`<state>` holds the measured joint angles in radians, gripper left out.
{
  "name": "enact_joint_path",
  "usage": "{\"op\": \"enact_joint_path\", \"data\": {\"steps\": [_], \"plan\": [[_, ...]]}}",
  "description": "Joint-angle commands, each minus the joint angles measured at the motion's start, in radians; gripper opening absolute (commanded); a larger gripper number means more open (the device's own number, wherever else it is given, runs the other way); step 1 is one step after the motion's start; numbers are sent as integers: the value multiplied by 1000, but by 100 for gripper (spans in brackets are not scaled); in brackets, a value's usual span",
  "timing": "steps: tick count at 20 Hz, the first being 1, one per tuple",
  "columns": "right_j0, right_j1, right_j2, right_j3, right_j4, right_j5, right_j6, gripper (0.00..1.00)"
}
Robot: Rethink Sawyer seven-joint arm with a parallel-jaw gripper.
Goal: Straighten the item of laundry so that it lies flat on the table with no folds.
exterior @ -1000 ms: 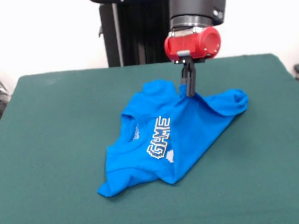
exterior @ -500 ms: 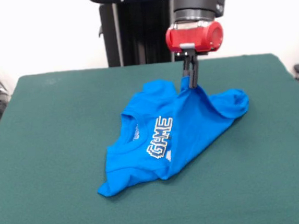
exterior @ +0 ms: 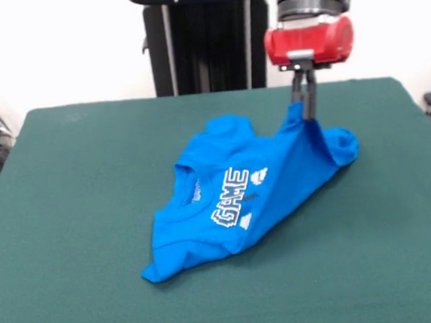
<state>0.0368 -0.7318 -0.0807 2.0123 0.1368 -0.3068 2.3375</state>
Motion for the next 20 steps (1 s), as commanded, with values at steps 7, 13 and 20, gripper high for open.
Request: {"op": "enact_joint_path", "data": {"steps": [7, 13, 20], "plan": [[-40, 190, 126, -259, -51, -42, 72, 0], [-102, 277, 202, -328, -128, -92, 103, 0], [-117, 300, 263, -331, -143, -83, 152, 0]]}}
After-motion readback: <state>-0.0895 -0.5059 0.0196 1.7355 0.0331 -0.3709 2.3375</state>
